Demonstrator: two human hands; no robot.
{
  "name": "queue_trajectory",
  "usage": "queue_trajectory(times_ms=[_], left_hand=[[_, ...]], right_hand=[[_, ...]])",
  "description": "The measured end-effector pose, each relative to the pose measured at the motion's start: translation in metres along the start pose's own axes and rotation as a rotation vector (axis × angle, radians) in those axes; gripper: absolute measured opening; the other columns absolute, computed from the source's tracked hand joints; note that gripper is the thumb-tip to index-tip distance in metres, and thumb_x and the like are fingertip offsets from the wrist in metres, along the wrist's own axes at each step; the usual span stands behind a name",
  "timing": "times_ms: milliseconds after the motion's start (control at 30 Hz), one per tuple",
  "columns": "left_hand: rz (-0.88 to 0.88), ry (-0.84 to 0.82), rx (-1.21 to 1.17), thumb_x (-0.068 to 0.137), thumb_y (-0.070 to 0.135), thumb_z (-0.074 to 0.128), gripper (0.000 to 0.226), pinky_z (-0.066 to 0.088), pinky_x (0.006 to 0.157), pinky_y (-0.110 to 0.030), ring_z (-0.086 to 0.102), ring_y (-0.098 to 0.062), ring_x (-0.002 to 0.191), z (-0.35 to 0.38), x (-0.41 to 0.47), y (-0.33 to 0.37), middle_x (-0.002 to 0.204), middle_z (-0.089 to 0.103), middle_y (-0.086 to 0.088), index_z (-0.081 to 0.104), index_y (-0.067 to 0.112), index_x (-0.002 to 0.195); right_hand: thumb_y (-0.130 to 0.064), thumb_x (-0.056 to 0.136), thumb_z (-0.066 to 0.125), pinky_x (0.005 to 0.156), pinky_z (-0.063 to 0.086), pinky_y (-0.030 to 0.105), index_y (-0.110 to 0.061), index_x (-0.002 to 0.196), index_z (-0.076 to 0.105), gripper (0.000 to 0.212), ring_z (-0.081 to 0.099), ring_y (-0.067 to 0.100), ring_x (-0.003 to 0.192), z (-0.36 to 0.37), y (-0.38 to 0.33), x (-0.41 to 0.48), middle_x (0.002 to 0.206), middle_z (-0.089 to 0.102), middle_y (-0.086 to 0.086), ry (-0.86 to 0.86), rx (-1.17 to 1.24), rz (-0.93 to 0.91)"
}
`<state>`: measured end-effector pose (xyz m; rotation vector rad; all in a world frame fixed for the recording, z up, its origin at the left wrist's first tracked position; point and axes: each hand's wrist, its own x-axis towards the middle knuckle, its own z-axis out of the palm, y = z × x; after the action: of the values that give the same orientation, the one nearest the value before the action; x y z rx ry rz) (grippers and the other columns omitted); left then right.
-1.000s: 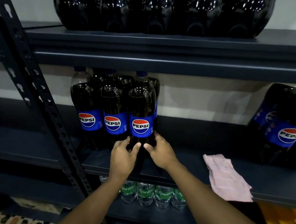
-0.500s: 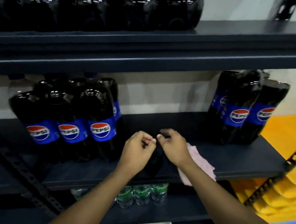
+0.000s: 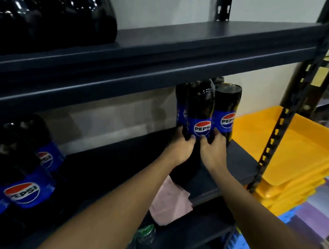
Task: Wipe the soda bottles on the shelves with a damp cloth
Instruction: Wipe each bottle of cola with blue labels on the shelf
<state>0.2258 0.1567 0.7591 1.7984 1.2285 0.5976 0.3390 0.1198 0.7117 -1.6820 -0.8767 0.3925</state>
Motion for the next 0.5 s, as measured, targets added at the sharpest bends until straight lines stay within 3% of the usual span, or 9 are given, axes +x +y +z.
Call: queue_trajectory(times_ms=[133, 233, 400, 500], left_hand=[[-0.009, -0.023, -0.105, 0.109, 0.031, 0.054, 0.056, 0.04, 0.113, -0.037, 0.052, -0.029, 0.14, 0.008, 0.015, 0.014, 0.156, 0.051, -0.006, 0.033, 0.025, 0.16], [-0.012, 0.003, -0.166, 0.106, 0.034, 0.059, 0.05, 0.046, 0.112, -0.041, 0.06, -0.027, 0.13, 0.006, 0.018, 0.007, 0.146, 0.06, -0.006, 0.042, 0.024, 0.153], [0.009, 0.111, -0.164, 0.104, 0.036, 0.063, 0.048, 0.051, 0.101, -0.034, 0.065, -0.022, 0.12, -0.01, 0.012, -0.012, 0.136, 0.065, 0.001, 0.048, 0.023, 0.148], [0.011, 0.172, -0.116, 0.105, 0.035, 0.062, 0.045, 0.053, 0.104, -0.038, 0.064, -0.023, 0.124, -0.026, 0.013, -0.027, 0.139, 0.063, 0.0, 0.052, 0.022, 0.147]], right_hand=[[-0.056, 0.085, 0.056, 0.107, 0.048, 0.048, -0.027, 0.142, 0.053, 0.063, 0.057, 0.02, 0.126, 0.002, 0.008, 0.015, 0.138, 0.06, 0.002, -0.058, 0.048, 0.003], [-0.066, 0.082, 0.058, 0.102, 0.052, 0.047, -0.028, 0.137, 0.056, 0.067, 0.061, 0.016, 0.119, 0.004, 0.014, 0.015, 0.133, 0.063, -0.001, -0.053, 0.053, -0.004], [-0.055, 0.093, 0.066, 0.096, 0.051, 0.036, -0.024, 0.138, 0.056, 0.056, 0.061, 0.014, 0.116, 0.015, 0.006, 0.0, 0.13, 0.062, -0.002, -0.096, 0.027, -0.037], [-0.049, 0.094, 0.069, 0.092, 0.047, 0.031, -0.019, 0.141, 0.053, 0.058, 0.059, 0.014, 0.114, 0.034, -0.002, -0.009, 0.131, 0.06, -0.001, -0.144, 0.042, -0.039]])
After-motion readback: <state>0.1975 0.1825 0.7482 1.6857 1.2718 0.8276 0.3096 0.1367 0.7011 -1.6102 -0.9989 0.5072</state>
